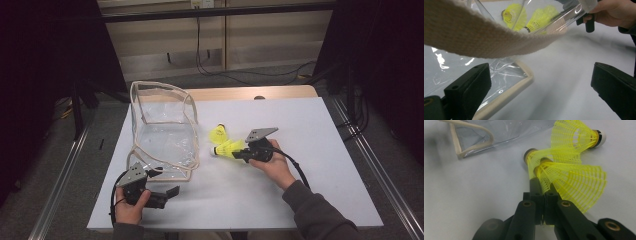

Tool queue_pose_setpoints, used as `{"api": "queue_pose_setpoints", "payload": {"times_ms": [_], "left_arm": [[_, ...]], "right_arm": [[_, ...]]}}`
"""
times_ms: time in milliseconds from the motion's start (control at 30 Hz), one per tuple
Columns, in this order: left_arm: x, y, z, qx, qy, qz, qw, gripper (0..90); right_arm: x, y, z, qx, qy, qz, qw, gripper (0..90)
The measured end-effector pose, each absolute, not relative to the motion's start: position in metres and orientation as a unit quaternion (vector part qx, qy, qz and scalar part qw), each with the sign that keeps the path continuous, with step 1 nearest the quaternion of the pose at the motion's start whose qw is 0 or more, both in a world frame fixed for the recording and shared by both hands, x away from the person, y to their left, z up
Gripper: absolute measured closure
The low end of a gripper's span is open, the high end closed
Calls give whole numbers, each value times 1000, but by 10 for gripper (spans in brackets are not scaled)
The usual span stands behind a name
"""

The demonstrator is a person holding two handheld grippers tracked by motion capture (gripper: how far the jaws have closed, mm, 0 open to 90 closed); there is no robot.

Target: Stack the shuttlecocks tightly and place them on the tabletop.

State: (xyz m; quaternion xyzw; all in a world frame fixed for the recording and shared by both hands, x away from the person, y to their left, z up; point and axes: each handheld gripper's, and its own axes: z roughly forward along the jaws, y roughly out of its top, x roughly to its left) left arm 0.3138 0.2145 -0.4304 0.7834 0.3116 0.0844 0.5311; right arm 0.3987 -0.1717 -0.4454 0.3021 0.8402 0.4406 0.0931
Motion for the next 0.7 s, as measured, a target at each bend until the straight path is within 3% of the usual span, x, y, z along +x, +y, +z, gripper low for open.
{"api": "queue_pose_setpoints", "payload": {"times_ms": [700], "left_arm": [[313, 214, -430, 783, 311, 85, 532, 29]], "right_arm": [[399, -171, -447, 306, 839, 440, 95, 883]]}}
